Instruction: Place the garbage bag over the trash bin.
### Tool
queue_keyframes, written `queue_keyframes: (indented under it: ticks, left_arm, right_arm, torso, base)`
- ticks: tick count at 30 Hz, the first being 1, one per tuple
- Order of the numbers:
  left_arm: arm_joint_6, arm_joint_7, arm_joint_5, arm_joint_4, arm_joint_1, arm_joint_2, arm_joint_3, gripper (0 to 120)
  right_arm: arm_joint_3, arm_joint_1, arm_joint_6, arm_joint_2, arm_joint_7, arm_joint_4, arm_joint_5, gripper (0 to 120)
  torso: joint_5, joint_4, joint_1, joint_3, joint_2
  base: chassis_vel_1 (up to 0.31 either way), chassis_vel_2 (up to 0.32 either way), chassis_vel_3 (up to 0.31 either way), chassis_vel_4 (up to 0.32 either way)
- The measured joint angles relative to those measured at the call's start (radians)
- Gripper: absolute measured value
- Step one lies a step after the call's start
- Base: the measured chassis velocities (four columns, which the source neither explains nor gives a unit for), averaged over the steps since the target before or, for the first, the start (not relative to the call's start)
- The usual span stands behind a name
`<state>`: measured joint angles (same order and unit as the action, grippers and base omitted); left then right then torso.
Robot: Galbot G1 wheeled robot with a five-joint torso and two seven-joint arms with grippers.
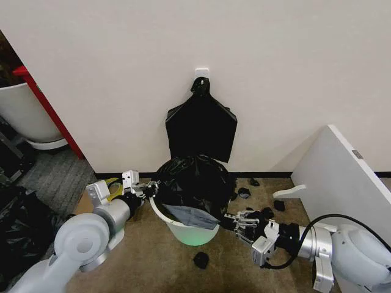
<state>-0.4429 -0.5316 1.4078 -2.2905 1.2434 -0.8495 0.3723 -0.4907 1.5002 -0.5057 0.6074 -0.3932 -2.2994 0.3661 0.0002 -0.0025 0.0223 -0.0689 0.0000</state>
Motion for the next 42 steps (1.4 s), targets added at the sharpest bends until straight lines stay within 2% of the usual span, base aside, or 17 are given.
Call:
queue_keyframes:
  ticks: [12, 21, 27, 32, 33, 34, 42]
  left_arm:
    - [0.010, -0.017, 0.018, -0.009, -0.005, -0.014, 0.002, 5]
    - [0.028, -0.058, 0.033, -0.029, -0.007, -0.022, 0.000, 5]
    - [0.044, -0.104, 0.044, -0.037, -0.016, -0.032, -0.016, 5]
    - [0.059, -0.129, 0.067, -0.041, -0.031, -0.047, -0.032, 5]
    - [0.075, -0.132, 0.070, -0.039, -0.039, -0.054, -0.040, 5]
    - [0.082, -0.135, 0.070, -0.036, -0.043, -0.058, -0.044, 5]
    - [0.131, -0.148, 0.065, -0.018, -0.063, -0.084, -0.056, 5]
  right_arm:
    - [0.034, 0.033, -0.024, 0.004, -0.066, -0.005, -0.045, 0]
    - [0.225, 0.006, -0.022, 0.085, -0.048, 0.036, 0.100, 0]
    - [0.275, -0.029, 0.002, 0.102, -0.016, 0.042, 0.160, 0]
    - [0.338, -0.056, 0.104, 0.094, 0.001, 0.101, 0.101, 0]
    - [0.394, -0.087, 0.180, 0.095, 0.026, 0.141, 0.025, 0]
    - [0.424, -0.105, 0.213, 0.098, 0.040, 0.158, -0.014, 0]
    - [0.550, -0.196, 0.316, 0.135, 0.097, 0.210, -0.148, 0]
  torso:
    - [-0.0001, -0.0001, 0.000, 0.000, 0.000]
    - [0.0000, 0.0000, 0.000, 0.000, 0.000]
    - [-0.0002, 0.0000, 0.000, 0.000, 0.000]
    - [-0.0001, -0.0001, 0.000, 0.000, 0.000]
    - [-0.0001, -0.0002, 0.000, 0.000, 0.000]
    - [0.0001, -0.0001, 0.000, 0.000, 0.000]
    - [-0.0001, 0.0000, 0.000, 0.000, 0.000]
  base:
    - [0.000, 0.000, 0.000, 0.000]
    - [0.000, 0.000, 0.000, 0.000]
    - [0.000, 0.000, 0.000, 0.000]
    - [0.000, 0.000, 0.000, 0.000]
    - [0.000, 0.000, 0.000, 0.000]
    - [0.000, 0.000, 0.000, 0.000]
    - [0.000, 0.000, 0.000, 0.000]
